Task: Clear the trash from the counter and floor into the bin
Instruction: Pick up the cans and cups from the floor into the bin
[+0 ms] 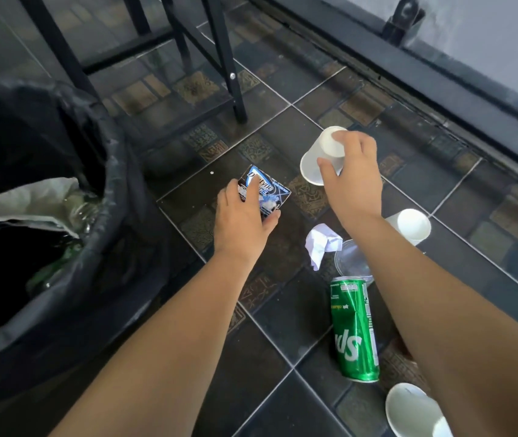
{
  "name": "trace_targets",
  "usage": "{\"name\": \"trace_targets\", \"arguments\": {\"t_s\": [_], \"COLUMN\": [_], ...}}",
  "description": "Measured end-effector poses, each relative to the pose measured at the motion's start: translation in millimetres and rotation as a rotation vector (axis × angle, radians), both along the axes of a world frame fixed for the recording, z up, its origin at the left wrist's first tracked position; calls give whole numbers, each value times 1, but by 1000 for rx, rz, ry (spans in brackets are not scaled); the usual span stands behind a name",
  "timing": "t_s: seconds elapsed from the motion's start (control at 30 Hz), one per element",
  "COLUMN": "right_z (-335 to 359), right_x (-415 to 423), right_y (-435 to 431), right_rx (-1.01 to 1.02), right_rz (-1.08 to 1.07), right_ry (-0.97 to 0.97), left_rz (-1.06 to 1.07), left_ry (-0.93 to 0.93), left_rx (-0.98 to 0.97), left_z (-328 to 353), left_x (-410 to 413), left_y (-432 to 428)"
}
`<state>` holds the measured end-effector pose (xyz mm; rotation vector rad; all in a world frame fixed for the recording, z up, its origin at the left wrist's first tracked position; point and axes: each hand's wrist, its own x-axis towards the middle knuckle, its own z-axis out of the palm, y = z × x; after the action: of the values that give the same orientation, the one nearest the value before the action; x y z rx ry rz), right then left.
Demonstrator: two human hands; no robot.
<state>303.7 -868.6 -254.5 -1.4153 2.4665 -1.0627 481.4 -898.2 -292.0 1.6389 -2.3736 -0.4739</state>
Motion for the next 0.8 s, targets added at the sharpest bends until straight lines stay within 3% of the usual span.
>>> {"name": "trace_targets", "arguments": {"t_s": [0.47, 0.63, 0.8], "right_z": [114, 152, 162], "right_x": [87, 151, 209], "right_y": [23, 13, -3], "right_rx": [-374, -465, -476], "right_rz": [-28, 72, 324], "right_ry": [-104, -227, -212], "left_rz": [139, 305, 493], "left_ry": [512, 399, 193], "left_rx": [-271, -375, -237], "left_z": [152, 182, 182], "left_x": [61, 131, 210], "left_y": [29, 13, 6]}}
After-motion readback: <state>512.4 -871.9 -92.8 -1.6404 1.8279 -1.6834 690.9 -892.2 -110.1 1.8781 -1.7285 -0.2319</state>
